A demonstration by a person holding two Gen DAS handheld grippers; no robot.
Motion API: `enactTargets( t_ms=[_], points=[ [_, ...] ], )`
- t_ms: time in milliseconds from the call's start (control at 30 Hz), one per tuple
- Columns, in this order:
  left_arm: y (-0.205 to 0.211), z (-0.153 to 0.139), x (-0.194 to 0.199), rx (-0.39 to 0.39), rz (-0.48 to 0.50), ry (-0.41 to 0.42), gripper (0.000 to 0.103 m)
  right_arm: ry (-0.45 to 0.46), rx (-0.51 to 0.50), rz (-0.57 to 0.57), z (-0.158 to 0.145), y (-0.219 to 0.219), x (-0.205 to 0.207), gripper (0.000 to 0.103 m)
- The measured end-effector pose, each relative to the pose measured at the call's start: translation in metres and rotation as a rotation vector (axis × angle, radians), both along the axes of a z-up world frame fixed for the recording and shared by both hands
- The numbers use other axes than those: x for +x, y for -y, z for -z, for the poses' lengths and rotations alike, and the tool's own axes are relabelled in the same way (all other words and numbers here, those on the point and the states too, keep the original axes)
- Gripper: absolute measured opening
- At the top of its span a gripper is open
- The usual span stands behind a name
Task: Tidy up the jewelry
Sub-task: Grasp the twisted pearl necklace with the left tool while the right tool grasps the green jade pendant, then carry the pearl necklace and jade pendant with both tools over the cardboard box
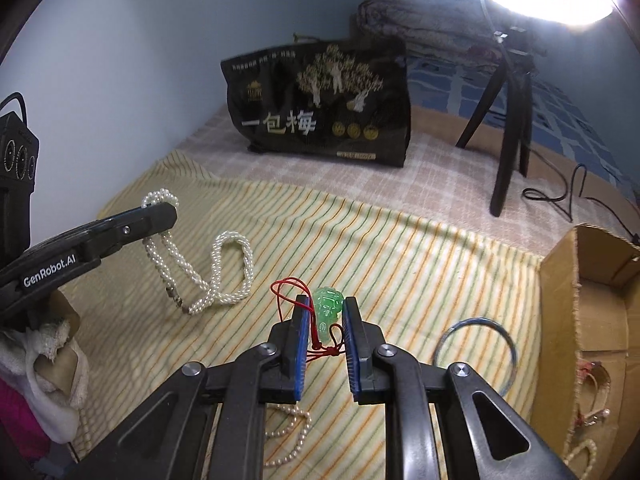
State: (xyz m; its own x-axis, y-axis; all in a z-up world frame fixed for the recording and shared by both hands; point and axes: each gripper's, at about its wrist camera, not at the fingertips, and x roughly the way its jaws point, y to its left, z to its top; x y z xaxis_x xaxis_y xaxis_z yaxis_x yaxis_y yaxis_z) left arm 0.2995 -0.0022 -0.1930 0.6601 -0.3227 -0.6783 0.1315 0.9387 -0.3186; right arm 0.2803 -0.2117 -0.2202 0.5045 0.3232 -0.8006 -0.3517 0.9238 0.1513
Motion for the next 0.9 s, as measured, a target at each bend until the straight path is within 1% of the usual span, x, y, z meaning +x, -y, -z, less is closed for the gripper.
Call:
enactTargets(
  t_ms=[133, 467, 700, 900],
  points=[
    [0.004, -0.017, -0.003, -0.005, 0.008, 0.015, 0.006, 0.019, 0.014, 0.016, -0.016, 0.013, -0.011, 0.015],
    [0.024, -0.08, -0.018, -0.004, 0.037, 0.097, 0.005, 0.072, -0.001, 0.085, -0.062, 0.066, -0.052, 0.015],
    [0.047, -0.115, -0.03, -0.004, 0.078, 0.124, 0.005, 0.105, -0.006, 0.148, -0.091, 0.109, -0.086, 0.015],
    [0.078, -0.142, -0.04, -0.004, 0.14, 0.151, 0.005, 0.118, -0.018, 0.207, -0.109, 0.149, -0.114, 0.015]
  ],
)
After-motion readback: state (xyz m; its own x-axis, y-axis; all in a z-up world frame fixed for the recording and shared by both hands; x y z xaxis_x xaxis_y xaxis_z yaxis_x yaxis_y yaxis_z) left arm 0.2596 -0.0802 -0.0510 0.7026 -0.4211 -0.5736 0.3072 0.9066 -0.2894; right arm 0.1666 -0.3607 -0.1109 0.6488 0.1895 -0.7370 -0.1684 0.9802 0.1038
